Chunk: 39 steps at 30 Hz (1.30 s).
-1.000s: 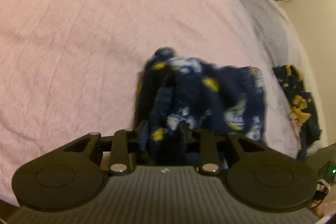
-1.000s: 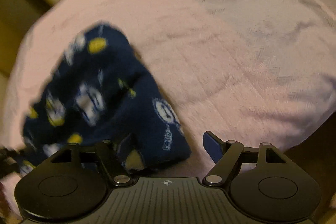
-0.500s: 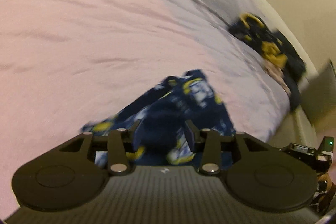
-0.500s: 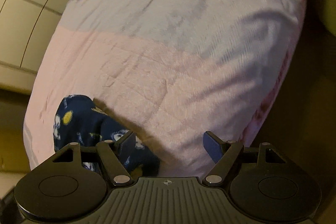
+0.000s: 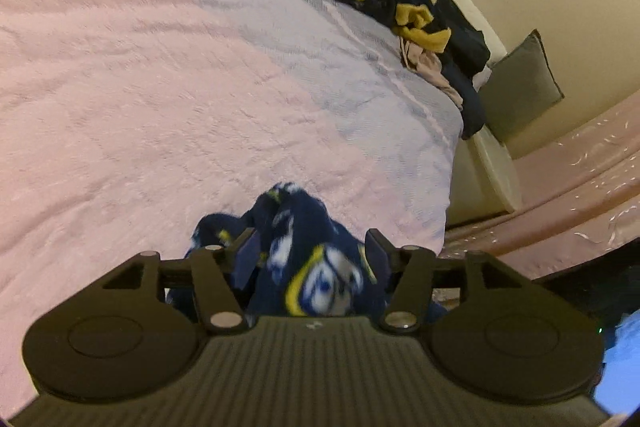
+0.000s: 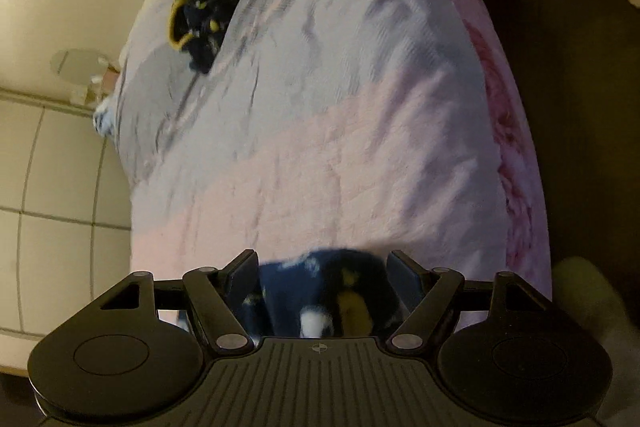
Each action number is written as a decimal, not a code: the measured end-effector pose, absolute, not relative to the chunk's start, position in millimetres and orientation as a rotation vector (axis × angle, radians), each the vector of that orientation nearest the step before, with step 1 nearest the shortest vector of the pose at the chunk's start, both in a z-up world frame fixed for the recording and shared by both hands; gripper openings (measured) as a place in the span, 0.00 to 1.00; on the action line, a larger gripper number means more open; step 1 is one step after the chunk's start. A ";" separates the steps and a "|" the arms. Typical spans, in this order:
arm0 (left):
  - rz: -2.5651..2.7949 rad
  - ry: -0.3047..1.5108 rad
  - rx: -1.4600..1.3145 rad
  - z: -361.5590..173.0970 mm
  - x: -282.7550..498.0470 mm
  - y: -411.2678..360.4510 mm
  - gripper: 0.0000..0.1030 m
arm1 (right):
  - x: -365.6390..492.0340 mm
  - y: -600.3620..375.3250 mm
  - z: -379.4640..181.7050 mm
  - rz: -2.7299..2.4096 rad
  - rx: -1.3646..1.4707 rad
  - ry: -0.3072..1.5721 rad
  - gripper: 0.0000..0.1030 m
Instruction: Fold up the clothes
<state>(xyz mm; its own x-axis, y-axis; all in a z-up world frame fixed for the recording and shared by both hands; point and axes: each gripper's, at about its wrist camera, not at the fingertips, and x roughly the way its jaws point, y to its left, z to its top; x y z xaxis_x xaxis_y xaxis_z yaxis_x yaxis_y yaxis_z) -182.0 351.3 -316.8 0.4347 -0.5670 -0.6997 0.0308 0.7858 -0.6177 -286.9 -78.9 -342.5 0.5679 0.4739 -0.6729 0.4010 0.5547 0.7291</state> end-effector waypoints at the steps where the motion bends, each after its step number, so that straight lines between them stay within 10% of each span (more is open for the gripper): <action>1: -0.419 1.083 -0.578 -322.6 -175.6 348.2 0.47 | -286.1 -73.6 -345.1 0.052 1.023 1.024 0.73; 4: -0.474 1.123 -0.554 -339.0 -160.1 337.7 0.09 | -287.3 -65.5 -356.2 0.052 1.032 1.011 0.56; 5: -0.478 1.113 -0.525 -341.7 -158.6 335.6 0.06 | -287.3 -64.2 -360.4 0.053 1.040 1.004 0.20; 6: -0.488 1.093 -0.522 -343.1 -159.3 337.4 0.06 | -287.7 -64.1 -363.6 0.050 1.049 0.992 0.11; 12: -0.476 0.992 -0.539 -364.8 -164.6 366.9 0.06 | -297.1 -63.8 -373.2 0.069 0.934 0.902 0.05; 17: -0.488 0.988 -0.474 -385.5 -169.9 360.2 0.10 | -297.2 -58.9 -394.0 0.045 0.961 0.894 0.07; 19: -0.485 0.998 -0.497 -373.4 -185.6 370.6 0.16 | -302.2 -61.0 -389.6 0.041 0.988 0.887 0.24; 21: -0.481 1.010 -0.527 -359.5 -202.8 382.7 0.21 | -312.4 -64.5 -376.1 0.007 0.963 0.895 0.66; 29: -0.444 1.095 -0.619 -322.0 -295.1 421.8 0.58 | -378.7 -41.1 -349.1 0.258 0.891 1.104 0.67; 33: -0.441 1.153 -0.589 -338.9 -326.2 411.9 0.48 | -388.9 -14.9 -360.8 0.325 0.905 1.162 0.66; 34: -0.450 1.153 -0.589 -343.0 -328.5 408.2 0.29 | -388.3 -9.2 -363.1 0.343 0.900 1.162 0.66; 35: -0.450 1.147 -0.579 -345.2 -329.3 405.0 0.16 | -387.0 -5.0 -363.8 0.360 0.895 1.150 0.59; 36: -0.450 1.132 -0.570 -346.6 -330.6 404.1 0.11 | -386.5 -2.1 -364.4 0.380 0.894 1.131 0.21; 37: -0.451 1.111 -0.568 -346.8 -332.4 405.0 0.09 | -386.8 -0.4 -366.2 0.378 0.895 1.126 0.03; 39: -0.433 1.083 -0.570 -348.0 -338.2 411.5 0.08 | -389.8 -0.9 -370.4 0.340 0.880 1.128 0.04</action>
<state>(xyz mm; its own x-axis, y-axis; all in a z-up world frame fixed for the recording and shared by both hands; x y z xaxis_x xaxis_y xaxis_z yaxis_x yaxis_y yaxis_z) -338.2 411.5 -347.9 0.4098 -0.5892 -0.6964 0.0539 0.7777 -0.6263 -389.8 -0.9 -370.4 0.4225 0.6432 -0.6386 0.1831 0.6295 0.7551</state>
